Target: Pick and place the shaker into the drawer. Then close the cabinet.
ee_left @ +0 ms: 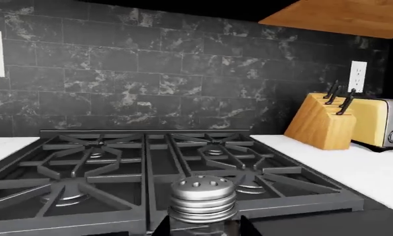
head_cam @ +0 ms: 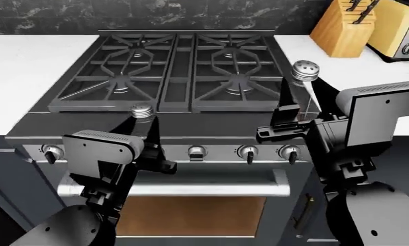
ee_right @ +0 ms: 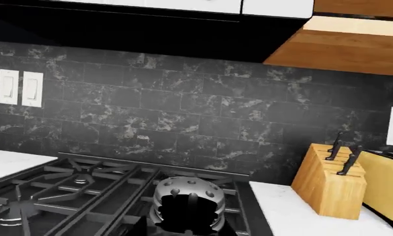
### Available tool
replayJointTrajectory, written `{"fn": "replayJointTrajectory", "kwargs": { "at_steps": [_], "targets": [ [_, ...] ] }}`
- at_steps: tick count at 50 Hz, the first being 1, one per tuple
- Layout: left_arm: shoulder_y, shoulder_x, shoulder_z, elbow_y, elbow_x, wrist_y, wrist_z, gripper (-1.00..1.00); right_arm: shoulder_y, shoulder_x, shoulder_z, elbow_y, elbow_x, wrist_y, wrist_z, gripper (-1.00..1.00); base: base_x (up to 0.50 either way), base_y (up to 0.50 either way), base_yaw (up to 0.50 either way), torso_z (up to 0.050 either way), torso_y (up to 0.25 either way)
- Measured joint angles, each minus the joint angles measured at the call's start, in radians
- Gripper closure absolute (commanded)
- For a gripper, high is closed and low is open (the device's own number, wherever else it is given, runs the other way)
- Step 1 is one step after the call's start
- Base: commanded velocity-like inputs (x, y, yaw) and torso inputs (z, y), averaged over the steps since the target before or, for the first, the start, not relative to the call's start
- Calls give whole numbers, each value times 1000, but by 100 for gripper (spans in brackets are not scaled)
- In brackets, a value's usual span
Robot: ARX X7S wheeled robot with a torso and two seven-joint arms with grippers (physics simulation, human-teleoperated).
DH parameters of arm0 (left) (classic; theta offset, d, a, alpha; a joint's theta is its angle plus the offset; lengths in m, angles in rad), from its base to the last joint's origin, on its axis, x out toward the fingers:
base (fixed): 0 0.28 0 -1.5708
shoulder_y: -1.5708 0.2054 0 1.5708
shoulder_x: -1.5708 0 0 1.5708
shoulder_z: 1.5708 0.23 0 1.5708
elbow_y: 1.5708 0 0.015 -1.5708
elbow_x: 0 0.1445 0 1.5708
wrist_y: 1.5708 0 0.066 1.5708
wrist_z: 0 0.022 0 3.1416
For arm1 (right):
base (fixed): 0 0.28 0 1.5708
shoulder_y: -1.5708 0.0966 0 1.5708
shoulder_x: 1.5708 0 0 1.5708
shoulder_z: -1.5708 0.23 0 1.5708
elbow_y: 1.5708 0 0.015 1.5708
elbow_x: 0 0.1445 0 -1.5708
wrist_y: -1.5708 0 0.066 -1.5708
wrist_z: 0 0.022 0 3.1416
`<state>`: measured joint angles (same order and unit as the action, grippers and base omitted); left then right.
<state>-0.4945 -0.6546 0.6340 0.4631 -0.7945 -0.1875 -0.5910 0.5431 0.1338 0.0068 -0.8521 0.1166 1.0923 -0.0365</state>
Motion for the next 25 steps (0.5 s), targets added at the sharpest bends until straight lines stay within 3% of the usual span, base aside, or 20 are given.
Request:
{"fn": "replayJointTrajectory", "kwargs": {
  "at_steps": [8,25],
  "targets": [
    [4,1,3,1,2,1,0,100,5,4,1,-2,6,5,6,100,-242,-499,0,0,0],
    [2,2,8,4,2,-3,4,100,19,14,-2,-8,19,17,17,100,-4,-500,0,0,0]
  ]
}}
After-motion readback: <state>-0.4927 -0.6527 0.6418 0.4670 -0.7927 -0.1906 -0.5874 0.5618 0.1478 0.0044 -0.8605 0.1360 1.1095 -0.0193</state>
